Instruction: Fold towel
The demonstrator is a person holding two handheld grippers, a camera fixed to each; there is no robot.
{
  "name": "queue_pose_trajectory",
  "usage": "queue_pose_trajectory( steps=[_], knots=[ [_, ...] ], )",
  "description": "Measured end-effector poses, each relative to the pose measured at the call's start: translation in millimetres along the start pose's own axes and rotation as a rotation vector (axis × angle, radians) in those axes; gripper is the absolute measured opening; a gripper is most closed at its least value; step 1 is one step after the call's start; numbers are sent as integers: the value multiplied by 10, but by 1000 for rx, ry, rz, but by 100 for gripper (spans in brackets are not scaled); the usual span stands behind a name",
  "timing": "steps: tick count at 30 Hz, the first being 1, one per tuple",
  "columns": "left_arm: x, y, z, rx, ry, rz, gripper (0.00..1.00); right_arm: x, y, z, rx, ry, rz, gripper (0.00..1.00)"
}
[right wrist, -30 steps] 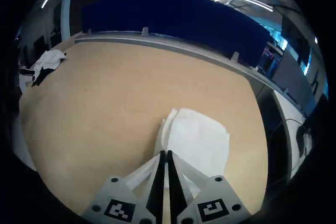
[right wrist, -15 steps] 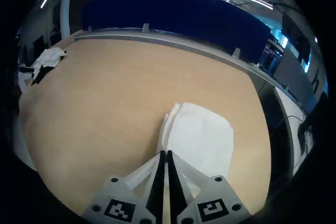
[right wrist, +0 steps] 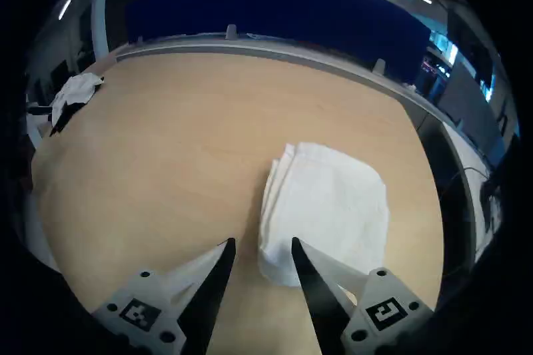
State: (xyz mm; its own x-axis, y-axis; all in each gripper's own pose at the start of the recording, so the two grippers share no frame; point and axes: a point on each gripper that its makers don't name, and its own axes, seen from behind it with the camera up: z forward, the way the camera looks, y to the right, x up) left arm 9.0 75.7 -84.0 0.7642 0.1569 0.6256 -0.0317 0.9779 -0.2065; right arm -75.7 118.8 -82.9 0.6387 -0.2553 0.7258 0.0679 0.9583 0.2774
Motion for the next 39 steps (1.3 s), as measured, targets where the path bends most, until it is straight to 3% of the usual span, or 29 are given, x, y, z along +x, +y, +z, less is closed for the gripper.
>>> queue_pose_trajectory(
  steps=[5,9,29,39],
  knots=[
    [18,-4,8,1,2,-2,94,18,35,-23,-11,4,-1,78],
    [21,-2,15,2,2,-2,94,26,55,-34,-18,6,-1,100],
    [74,-17,-17,6,11,0,94,123,98,-80,-47,42,15,100],
    [141,-32,-9,9,38,-10,94,512,210,-199,-140,205,101,100]
  ],
)
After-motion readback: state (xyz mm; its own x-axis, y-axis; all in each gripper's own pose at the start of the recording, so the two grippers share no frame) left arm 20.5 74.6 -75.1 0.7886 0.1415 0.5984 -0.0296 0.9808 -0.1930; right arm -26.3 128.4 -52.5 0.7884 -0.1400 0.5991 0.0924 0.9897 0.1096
